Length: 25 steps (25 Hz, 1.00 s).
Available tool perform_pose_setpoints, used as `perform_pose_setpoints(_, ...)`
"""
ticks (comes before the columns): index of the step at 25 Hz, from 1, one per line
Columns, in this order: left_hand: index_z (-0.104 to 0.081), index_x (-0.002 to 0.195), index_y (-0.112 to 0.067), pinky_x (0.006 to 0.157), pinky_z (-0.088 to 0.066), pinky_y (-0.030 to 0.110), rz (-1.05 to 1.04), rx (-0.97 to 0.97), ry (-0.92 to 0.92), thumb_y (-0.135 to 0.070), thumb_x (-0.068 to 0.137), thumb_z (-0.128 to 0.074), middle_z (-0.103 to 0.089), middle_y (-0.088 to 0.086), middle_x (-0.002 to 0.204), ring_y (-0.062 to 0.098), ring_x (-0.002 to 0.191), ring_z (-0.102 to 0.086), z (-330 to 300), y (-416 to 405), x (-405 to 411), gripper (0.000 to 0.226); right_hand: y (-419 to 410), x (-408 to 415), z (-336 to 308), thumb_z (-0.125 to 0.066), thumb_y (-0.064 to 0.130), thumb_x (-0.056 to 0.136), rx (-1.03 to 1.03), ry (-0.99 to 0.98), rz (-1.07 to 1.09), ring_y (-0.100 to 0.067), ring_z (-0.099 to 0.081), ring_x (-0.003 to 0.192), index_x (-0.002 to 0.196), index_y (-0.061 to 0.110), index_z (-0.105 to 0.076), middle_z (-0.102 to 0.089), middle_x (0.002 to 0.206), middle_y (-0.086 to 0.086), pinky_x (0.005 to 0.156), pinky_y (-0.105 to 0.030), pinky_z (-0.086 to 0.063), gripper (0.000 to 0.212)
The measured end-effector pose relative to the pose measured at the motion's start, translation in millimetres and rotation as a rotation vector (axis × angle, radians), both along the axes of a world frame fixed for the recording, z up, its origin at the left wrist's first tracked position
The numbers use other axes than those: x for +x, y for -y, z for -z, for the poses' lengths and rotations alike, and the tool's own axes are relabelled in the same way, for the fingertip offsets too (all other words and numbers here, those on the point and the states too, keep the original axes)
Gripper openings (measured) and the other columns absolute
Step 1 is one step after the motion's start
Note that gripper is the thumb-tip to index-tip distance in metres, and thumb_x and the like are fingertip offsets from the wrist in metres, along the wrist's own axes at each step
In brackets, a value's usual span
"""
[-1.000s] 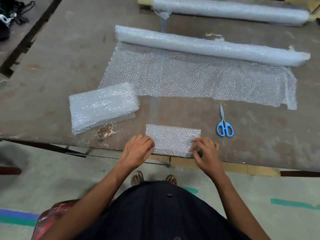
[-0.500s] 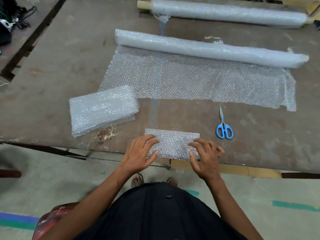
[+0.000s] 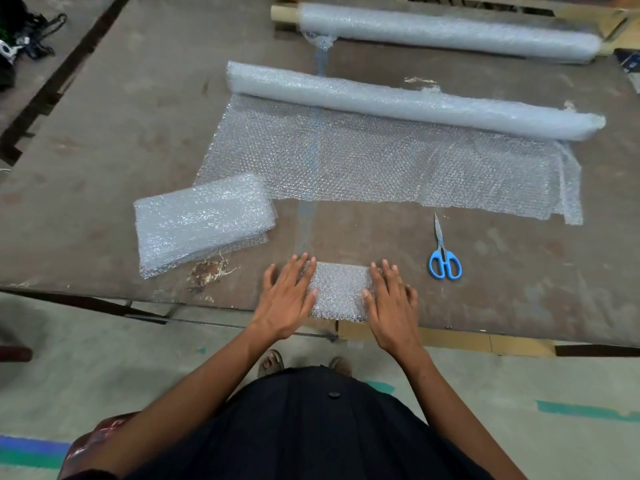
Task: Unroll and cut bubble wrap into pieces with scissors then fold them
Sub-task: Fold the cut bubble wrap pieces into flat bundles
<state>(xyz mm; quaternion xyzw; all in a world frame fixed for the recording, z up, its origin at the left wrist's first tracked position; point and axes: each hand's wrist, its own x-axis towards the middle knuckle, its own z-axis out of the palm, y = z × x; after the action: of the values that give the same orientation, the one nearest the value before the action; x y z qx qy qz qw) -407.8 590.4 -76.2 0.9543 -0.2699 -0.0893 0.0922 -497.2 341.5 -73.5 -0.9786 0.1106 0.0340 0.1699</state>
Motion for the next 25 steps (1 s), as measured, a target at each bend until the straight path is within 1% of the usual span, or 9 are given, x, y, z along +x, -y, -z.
perform_pose_setpoints(2, -0.024, 0.167, -0.027, 0.112, -0.029, 0.050, -0.067, -0.057, 0.022, -0.054, 0.109, -0.027, -0.040, 0.006, 0.155, 0.022, 0.141, -0.039, -6.7, -4.5, 8.6, 0.063, 4.5, 8.1, -4.9, -0.039, 0.047, 0.112, -0.044, 0.049, 0.090, -0.022, -0.040, 0.147, 0.159, 0.029, -0.041, -0.045, 0.156, -0.001, 0.114, -0.058, -0.032, 0.051)
perform_pose_setpoints(4, -0.047, 0.151, -0.030, 0.102, -0.036, 0.045, -0.133, -0.070, 0.031, -0.056, 0.105, -0.044, -0.046, 0.004, 0.134, 0.021, 0.122, -0.042, -11.8, -5.9, 20.4, 0.053, 8.2, 18.1, -8.3, -0.052, 0.049, 0.105, -0.085, 0.061, 0.105, -0.024, -0.050, 0.122, 0.135, 0.025, -0.059, -0.053, 0.125, -0.004, 0.102, -0.053, -0.035, 0.039)
perform_pose_setpoints(7, -0.060, 0.118, -0.037, 0.101, -0.032, 0.042, -0.206, -0.132, -0.092, -0.062, 0.092, -0.067, -0.037, -0.003, 0.129, 0.016, 0.122, -0.033, -18.1, -11.6, 39.4, 0.036, 17.2, 35.6, -16.7, -0.062, 0.057, 0.093, -0.009, -0.007, 0.047, -0.018, -0.045, 0.109, 0.102, 0.032, -0.060, -0.047, 0.105, 0.003, 0.097, -0.048, -0.033, 0.028)
perform_pose_setpoints(10, -0.058, 0.094, -0.039, 0.099, -0.033, 0.041, -0.194, -0.285, -0.206, -0.053, 0.088, -0.078, -0.045, -0.011, 0.120, 0.007, 0.115, -0.035, -20.1, -26.2, 47.9, 0.025, 26.3, 52.1, -23.9, -0.074, 0.054, 0.091, 0.214, -0.135, 0.016, -0.012, -0.055, 0.103, 0.094, 0.035, -0.058, -0.060, 0.101, 0.014, 0.103, -0.047, -0.029, 0.024)
perform_pose_setpoints(12, -0.060, 0.094, -0.035, 0.084, -0.045, 0.035, -0.218, -0.509, -0.272, -0.042, 0.091, -0.081, -0.058, -0.016, 0.099, -0.005, 0.088, -0.048, -24.2, -42.7, 50.7, 0.022, 20.6, 68.8, -39.0, -0.080, 0.044, 0.092, 0.501, -0.191, 0.049, -0.013, -0.067, 0.102, 0.102, 0.036, -0.060, -0.068, 0.107, 0.014, 0.100, -0.046, -0.044, 0.024)
perform_pose_setpoints(14, -0.063, 0.105, -0.027, 0.066, -0.046, 0.025, -0.319, -0.752, -0.354, -0.029, 0.094, -0.081, -0.063, -0.015, 0.091, -0.004, 0.069, -0.054, -35.0, -60.9, 52.8, 0.022, 3.5, 93.6, -62.3, -0.082, 0.028, 0.093, 0.825, -0.193, 0.111, -0.020, -0.071, 0.100, 0.114, 0.029, -0.063, -0.068, 0.116, -0.001, 0.084, -0.036, -0.057, 0.028)
perform_pose_setpoints(17, -0.065, 0.118, -0.025, 0.080, -0.061, 0.030, -0.566, -1.061, -0.400, -0.022, 0.090, -0.085, -0.069, -0.002, 0.116, 0.008, 0.095, -0.070, -59.3, -95.7, 67.4, 0.035, -33.5, 146.1, -86.1, -0.080, 0.013, 0.094, 1.108, -0.141, 0.174, -0.018, -0.072, 0.086, 0.123, 0.021, -0.068, -0.071, 0.110, -0.011, 0.072, -0.034, -0.059, 0.032)
perform_pose_setpoints(21, -0.068, 0.119, -0.028, 0.082, -0.062, 0.040, -0.723, -1.156, -0.233, -0.018, 0.090, -0.086, -0.069, 0.006, 0.114, 0.025, 0.098, -0.070, -80.5, -158.8, 110.8, 0.036, -108.7, 229.7, -91.1, -0.069, 0.002, 0.096, 1.138, -0.078, 0.265, -0.015, -0.068, 0.073, 0.115, 0.020, -0.074, -0.074, 0.101, -0.010, 0.064, -0.030, -0.054, 0.026)
perform_pose_setpoints(25, -0.064, 0.125, -0.026, 0.088, -0.058, 0.039, -0.749, -0.926, -0.006, -0.017, 0.091, -0.082, -0.066, -0.011, 0.113, 0.012, 0.096, -0.063, -79.1, -213.8, 160.2, 0.040, -188.9, 292.6, -84.8, -0.073, 0.013, 0.098, 0.975, 0.073, 0.187, -0.014, -0.069, 0.079, 0.115, 0.019, -0.072, -0.074, 0.104, -0.007, 0.070, -0.032, -0.057, 0.019)
